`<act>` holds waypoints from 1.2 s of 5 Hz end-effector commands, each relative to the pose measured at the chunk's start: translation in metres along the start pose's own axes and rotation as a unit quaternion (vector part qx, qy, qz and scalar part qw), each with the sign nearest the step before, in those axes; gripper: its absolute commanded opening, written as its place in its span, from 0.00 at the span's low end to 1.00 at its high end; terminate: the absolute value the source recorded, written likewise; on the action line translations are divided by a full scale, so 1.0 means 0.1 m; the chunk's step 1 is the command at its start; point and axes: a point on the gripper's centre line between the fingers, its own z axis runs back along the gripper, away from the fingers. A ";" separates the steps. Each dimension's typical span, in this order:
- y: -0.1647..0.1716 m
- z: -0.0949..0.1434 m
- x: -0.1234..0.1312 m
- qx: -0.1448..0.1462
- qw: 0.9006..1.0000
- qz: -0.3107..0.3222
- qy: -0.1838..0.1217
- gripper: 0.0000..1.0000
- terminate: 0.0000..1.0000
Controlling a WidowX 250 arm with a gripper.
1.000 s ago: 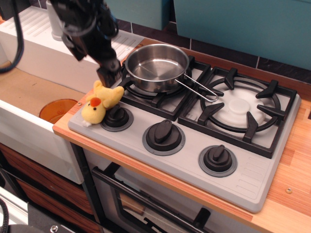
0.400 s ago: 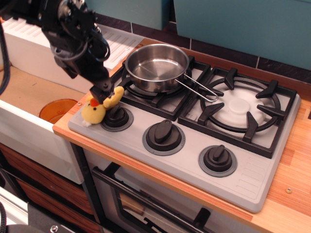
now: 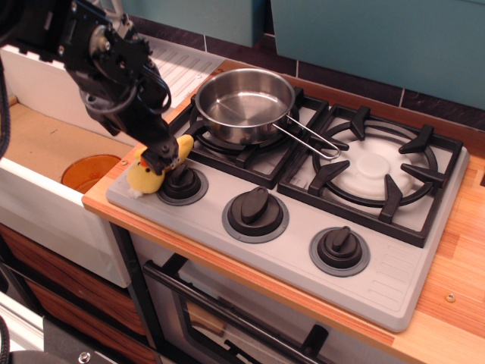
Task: Put pan on stove and put stuffedduck in pan
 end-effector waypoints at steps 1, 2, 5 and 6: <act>-0.02 -0.19 -0.01 -0.002 1.000 0.018 0.009 1.00 0.00; -0.02 -0.31 -0.03 -0.011 1.000 0.012 0.008 1.00 0.00; 0.01 -0.30 0.13 -0.073 0.995 0.004 0.064 0.00 0.00; 0.07 -0.15 0.19 -0.063 0.995 0.000 0.079 0.00 0.00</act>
